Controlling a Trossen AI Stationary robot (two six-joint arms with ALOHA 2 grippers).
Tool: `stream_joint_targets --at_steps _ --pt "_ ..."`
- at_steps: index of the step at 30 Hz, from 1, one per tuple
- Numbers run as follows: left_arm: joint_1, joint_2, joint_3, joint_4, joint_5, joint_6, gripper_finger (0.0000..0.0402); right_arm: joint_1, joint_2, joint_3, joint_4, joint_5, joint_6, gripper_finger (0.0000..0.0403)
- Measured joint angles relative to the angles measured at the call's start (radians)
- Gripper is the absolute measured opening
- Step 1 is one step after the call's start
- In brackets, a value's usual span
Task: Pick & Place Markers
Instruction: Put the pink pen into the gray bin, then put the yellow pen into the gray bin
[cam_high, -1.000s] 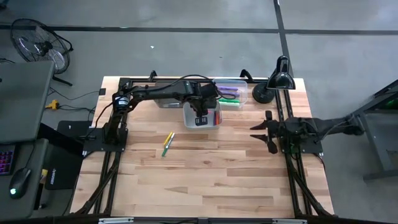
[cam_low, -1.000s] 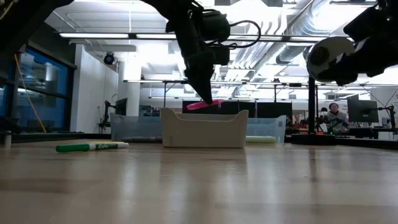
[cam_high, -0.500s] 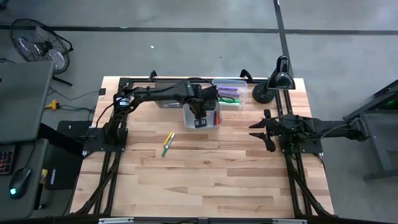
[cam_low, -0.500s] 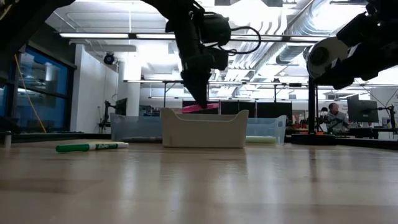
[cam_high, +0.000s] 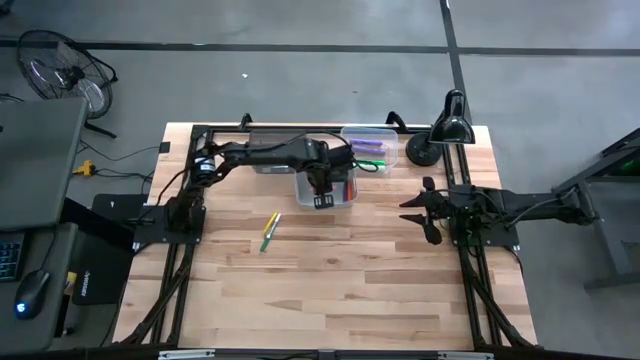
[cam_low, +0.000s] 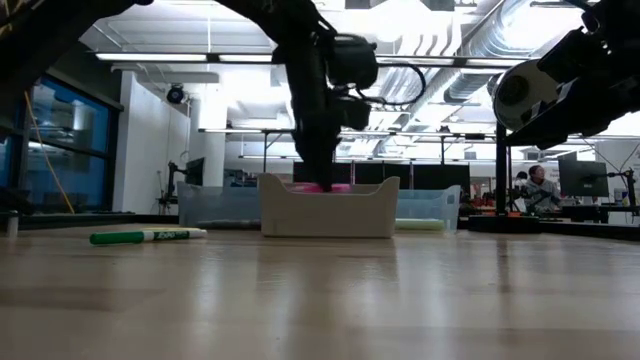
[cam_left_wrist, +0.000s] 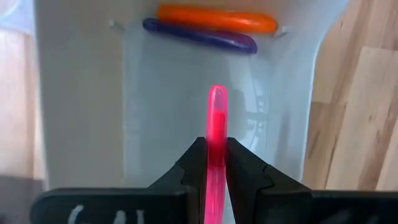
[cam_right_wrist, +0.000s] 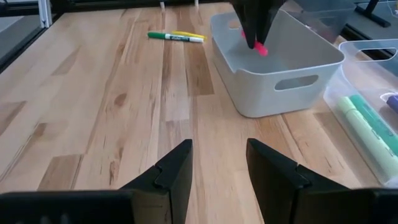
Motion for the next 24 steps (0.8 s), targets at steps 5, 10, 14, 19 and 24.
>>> stream_joint_targets --at_steps 5,10,14,19,24 --pt "0.000 0.009 -0.002 0.001 0.000 -0.001 0.0038 0.000 0.001 0.000 -0.001 0.002 -0.002 0.0139" --pt "0.000 0.008 -0.001 -0.004 0.001 -0.001 0.0049 0.000 0.000 0.000 0.000 -0.001 -0.002 0.0139" --pt "0.000 0.008 -0.001 -0.005 0.001 0.000 0.0070 0.000 0.000 0.000 0.000 -0.001 -0.002 0.0139" --pt "0.000 0.008 -0.001 -0.005 0.002 0.000 0.0083 0.000 0.000 0.000 0.000 -0.001 -0.003 0.0139" --pt "0.000 0.008 -0.001 -0.010 0.002 0.000 0.0084 0.000 0.000 0.000 0.000 -0.001 -0.003 0.0139"
